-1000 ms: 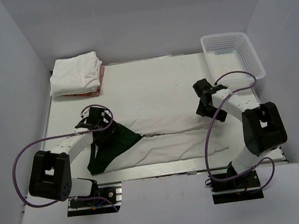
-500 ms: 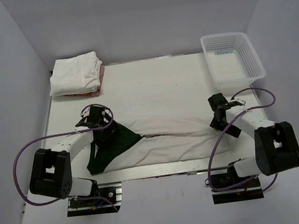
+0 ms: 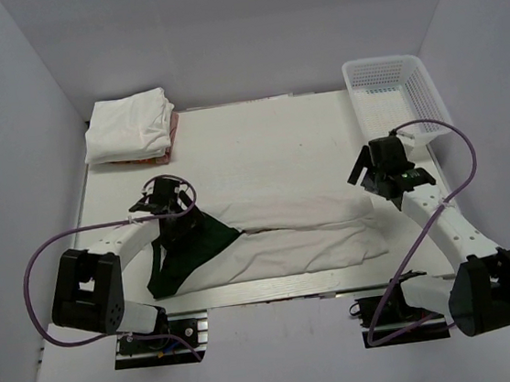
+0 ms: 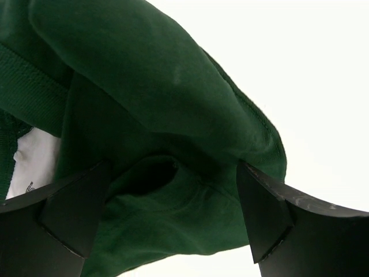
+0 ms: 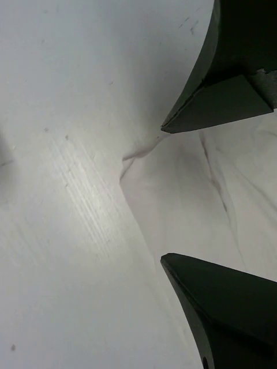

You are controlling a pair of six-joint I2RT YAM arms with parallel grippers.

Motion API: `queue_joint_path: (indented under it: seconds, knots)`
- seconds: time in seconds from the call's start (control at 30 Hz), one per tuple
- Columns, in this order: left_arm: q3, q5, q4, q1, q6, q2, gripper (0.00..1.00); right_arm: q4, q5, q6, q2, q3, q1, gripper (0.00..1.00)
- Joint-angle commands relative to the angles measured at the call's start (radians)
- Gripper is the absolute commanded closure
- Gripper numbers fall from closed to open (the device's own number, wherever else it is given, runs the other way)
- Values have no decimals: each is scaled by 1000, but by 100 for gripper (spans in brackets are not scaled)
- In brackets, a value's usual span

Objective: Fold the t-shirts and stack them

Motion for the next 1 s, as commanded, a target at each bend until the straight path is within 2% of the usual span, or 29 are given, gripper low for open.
queue_joint_path:
  seconds: [0.0,0.07,0.13,0.17,0.23,0.37,0.43,0.53,0.6,0.77,0.83,0.9,0.93,0.97]
  knots:
    - [-7,47,-67,-2,35,-37,0,42,-67,-70,-4,52,23,10]
    - [-42,107,-20,-2,58,-78,0,83,-120,-87,-10,21,34,10]
    - [-52,147,5,-2,84,-107,5,107,-156,-84,-3,-8,40,10]
    - [-52,191,5,-2,93,-136,14,114,-170,-78,1,-23,42,10]
    - [-63,216,5,-2,102,-169,26,128,-183,-72,22,-45,47,10]
    - [-96,250,-4,-2,102,-244,41,148,-182,-65,28,-74,51,10]
    - [-116,250,-13,-2,102,-253,45,156,-182,-71,28,-74,50,10]
    - [-126,180,-59,-2,84,-244,55,150,-190,-87,28,-60,53,10]
    - [-126,170,-50,-2,84,-235,66,153,-190,-94,21,-60,51,10]
    - [-126,150,-50,-2,84,-235,66,156,-177,-102,-9,-84,50,10]
    - [-126,150,-35,-2,95,-247,71,156,-167,-99,-22,-103,53,10]
    - [-116,150,-35,-2,95,-238,71,153,-162,-101,-29,-107,53,10]
    - [-104,109,-55,-2,85,-229,67,148,-161,-99,-36,-112,53,10]
    - [-90,75,-79,-2,75,-213,54,144,-159,-98,-39,-117,53,10]
